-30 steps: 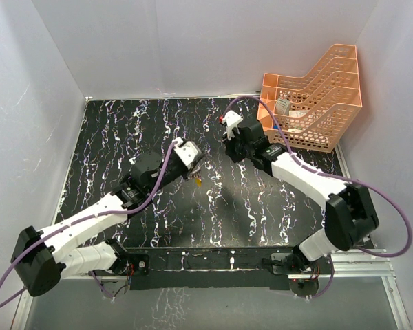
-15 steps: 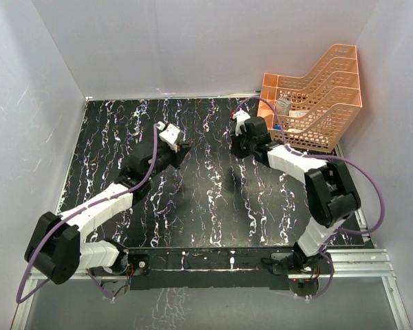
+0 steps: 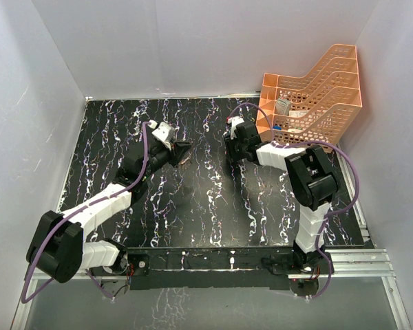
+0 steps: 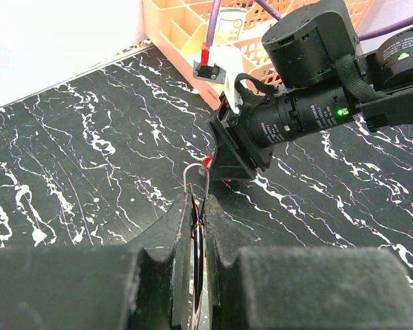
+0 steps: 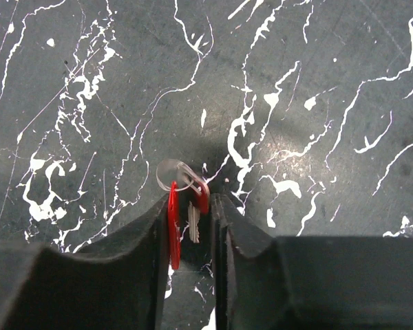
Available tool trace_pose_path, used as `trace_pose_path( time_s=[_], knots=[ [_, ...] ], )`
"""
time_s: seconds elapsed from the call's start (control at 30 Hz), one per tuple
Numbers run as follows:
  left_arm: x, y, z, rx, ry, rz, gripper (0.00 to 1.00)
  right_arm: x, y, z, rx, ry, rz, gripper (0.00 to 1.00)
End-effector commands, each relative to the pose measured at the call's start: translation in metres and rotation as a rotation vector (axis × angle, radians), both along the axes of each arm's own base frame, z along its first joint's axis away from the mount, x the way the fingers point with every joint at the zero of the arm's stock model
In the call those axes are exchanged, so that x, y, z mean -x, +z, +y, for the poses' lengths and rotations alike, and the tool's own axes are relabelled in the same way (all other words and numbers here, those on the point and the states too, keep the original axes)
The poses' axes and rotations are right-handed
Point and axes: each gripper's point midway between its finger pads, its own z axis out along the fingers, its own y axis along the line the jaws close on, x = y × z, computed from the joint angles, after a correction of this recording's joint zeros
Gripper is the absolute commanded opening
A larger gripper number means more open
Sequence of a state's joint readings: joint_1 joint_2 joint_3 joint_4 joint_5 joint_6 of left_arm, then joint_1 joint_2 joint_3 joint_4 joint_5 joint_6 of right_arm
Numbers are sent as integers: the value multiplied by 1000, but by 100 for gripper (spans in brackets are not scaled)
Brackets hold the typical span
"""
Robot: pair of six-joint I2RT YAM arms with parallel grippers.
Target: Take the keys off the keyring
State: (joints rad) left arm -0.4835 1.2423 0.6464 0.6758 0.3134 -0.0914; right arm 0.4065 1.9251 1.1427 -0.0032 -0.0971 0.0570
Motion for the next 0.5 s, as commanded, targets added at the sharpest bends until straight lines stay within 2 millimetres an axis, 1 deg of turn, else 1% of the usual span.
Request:
trace_pose_path(
  time_s=[0.0,0.03,0.1,0.2,0.27,0.37,0.47],
  knots=[
    [4,28,-1,53,-21,-73,0,-24,28,7,-24,-8,-96,42],
    [4,29,-1,52,-21,-74,0,-25,31,6,-21,-11,-102,49],
    [5,29,-1,51,-23,-78,0,-25,36,5,-17,-13,-115,56],
    [6,32,-1,54,-26,-84,0,-26,50,5,-19,-7,-143,58],
    [6,35,-1,59,-27,-91,0,-26,63,6,-23,0,-164,58],
    [7,39,0,67,-27,-100,0,-24,92,10,-33,10,-217,57],
    [8,45,0,83,-26,-107,0,-13,138,16,-59,19,-307,52]
  ],
)
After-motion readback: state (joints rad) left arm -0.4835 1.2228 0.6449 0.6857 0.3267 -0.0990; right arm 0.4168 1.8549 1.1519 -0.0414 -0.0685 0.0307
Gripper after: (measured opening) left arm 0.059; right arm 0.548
